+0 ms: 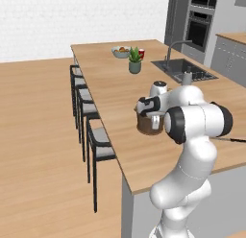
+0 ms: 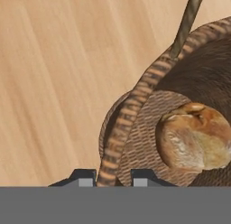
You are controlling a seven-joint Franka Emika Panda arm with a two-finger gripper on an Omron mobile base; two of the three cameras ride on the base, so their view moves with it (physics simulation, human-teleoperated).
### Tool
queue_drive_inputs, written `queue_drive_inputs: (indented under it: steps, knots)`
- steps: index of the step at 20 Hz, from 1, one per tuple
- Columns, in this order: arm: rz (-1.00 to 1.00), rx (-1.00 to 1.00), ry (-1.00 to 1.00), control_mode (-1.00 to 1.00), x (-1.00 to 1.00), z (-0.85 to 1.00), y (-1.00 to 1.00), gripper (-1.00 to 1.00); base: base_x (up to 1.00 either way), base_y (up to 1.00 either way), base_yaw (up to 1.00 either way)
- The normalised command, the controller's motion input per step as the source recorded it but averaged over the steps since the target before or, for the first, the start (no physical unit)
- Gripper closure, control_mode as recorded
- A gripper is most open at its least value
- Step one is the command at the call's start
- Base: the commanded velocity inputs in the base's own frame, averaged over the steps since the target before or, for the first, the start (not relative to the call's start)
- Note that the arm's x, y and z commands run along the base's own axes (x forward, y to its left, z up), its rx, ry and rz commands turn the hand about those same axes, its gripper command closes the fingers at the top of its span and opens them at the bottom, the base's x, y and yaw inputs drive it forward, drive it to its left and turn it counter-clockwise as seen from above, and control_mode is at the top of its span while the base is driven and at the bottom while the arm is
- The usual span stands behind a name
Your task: Open the cabinet, pick up the bread from the cabinet and place it in the basket. Then move the basket to the dining counter.
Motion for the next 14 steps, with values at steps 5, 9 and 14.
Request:
queue_drive_inputs:
  steps: [5, 9, 14]
  knots:
    - [0.0, 0.0, 0.0, -1.0, -0.16, -0.4, 0.0, -1.0, 0.0, 0.0, 0.0]
    - [0.0, 0.15, 0.0, -1.0, 0.02, 0.0, -0.03, -1.0, 0.0, 0.0, 0.0]
    - [0.0, 0.04, 0.0, -1.0, -0.33, 0.77, -0.01, -1.0, 0.0, 0.0, 0.0]
